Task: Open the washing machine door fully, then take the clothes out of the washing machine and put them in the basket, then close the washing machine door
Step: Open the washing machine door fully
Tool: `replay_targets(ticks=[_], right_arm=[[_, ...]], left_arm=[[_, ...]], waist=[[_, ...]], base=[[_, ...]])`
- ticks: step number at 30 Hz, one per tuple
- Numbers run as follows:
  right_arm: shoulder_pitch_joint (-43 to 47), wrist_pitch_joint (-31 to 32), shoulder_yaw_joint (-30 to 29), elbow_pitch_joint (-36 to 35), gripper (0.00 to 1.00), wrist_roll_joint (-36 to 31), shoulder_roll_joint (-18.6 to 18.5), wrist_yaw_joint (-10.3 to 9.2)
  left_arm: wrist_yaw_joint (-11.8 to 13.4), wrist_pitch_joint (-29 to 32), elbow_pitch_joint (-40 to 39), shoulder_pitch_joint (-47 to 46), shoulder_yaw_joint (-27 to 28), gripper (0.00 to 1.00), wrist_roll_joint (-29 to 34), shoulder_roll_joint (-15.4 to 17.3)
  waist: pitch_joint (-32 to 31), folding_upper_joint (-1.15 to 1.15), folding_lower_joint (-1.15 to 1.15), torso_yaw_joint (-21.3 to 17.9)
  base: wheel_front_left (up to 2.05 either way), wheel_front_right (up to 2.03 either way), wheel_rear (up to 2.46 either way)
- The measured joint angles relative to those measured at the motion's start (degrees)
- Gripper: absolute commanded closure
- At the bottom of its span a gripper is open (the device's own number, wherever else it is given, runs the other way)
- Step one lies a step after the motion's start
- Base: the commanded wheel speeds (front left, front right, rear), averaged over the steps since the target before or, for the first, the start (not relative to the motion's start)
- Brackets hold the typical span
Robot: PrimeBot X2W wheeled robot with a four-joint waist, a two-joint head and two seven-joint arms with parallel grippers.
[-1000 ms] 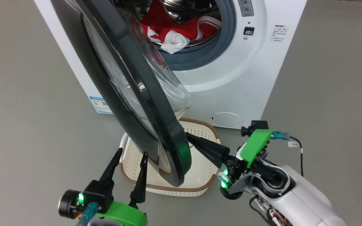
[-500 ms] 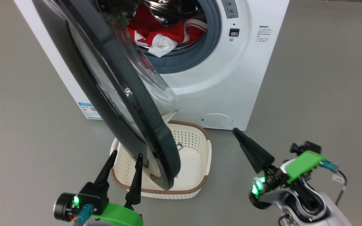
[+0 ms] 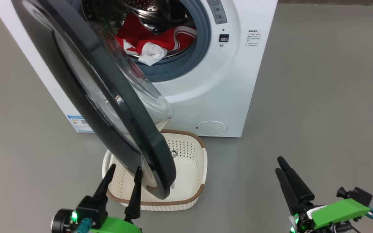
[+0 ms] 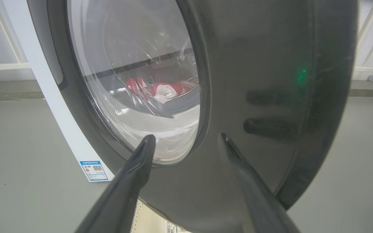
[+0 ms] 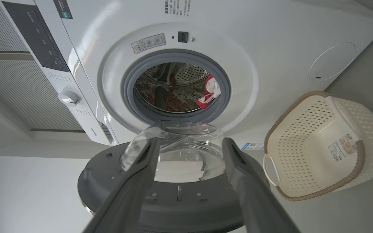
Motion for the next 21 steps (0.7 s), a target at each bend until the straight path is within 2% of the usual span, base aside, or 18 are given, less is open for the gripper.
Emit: replay_targets(ticks=[9, 10, 14, 21], right_arm=[[1.4, -12.1, -0.4, -1.2, 0.0, -16.3, -2.3, 0.0], [1.4, -12.1, -0.4, -1.2, 0.0, -16.3, -2.3, 0.0], [2.1, -15.6, -0.6, 0.9, 0.0, -30.0, -4.2, 0.0], [2.2, -17.1, -7.6, 1.5, 0.0, -51.6, -1.3, 0.0]], left_arm=[[-0.1, 0.0, 0.4, 0.4, 0.6, 0.0, 0.3, 0.0], [-0.1, 0.0, 0.4, 0.4, 0.6, 0.0, 0.3, 0.0], [-0.1, 0.0, 0.7, 1.2, 0.9, 0.0, 0.4, 0.0], [-0.1, 0.0, 0.9, 1.5, 1.3, 0.0, 0.4, 0.0]], waist=[[-1.0, 0.0, 0.0, -0.9], [-1.0, 0.0, 0.0, -0.9], [-1.7, 0.0, 0.0, -1.1], [-2.7, 0.0, 0.0, -1.6]], base=[[0.0, 0.0, 0.0], [0.0, 0.0, 0.0], [0.0, 0.0, 0.0], [0.0, 0.0, 0.0]])
